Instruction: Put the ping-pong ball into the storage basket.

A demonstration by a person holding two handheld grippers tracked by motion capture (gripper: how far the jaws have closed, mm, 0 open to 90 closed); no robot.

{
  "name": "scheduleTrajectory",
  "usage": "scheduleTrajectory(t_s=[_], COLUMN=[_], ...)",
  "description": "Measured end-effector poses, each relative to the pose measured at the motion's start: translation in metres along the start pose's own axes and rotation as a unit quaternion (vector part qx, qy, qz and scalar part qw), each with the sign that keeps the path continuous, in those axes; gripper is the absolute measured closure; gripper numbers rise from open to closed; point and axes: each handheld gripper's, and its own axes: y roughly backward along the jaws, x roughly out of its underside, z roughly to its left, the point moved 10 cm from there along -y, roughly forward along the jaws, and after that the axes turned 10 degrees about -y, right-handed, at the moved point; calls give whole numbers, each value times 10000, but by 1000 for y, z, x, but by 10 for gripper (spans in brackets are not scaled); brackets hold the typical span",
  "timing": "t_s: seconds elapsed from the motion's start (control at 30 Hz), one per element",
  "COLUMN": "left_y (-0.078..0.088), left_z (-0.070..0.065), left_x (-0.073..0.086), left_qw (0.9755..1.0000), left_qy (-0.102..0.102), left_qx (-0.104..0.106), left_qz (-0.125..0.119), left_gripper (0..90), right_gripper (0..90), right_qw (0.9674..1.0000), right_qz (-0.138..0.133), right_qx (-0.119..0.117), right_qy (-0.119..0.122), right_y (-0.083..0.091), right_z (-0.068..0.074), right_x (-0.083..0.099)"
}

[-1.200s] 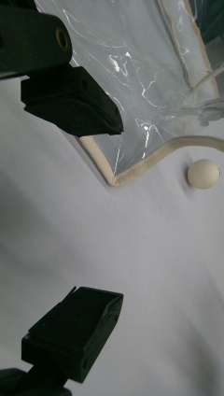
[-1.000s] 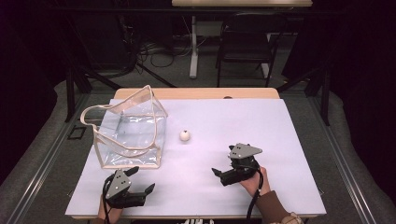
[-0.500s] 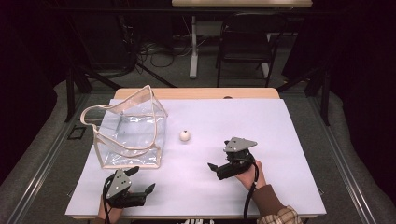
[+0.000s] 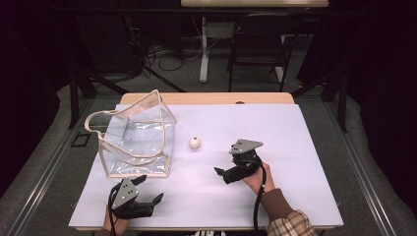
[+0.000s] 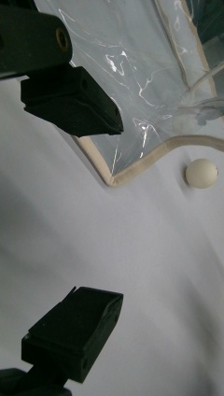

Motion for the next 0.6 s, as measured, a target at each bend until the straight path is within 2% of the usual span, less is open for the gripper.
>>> scheduleTrajectory(t_s=[0.3,0.6], left_y=[0,-1], left_z=[0,0], left_x=[0,0], left_qw=[10000,10000], left_qy=[5,2], left_qx=[3,7], left_qz=[-5,-7], left_gripper=[161,161], right_gripper=[0,0], right_qw=[9998,9997], right_qz=[35,129], right_qx=[-130,-177], right_qy=[-116,-80], right_y=[-14,-29], right_z=[1,3], right_x=[-9,-17])
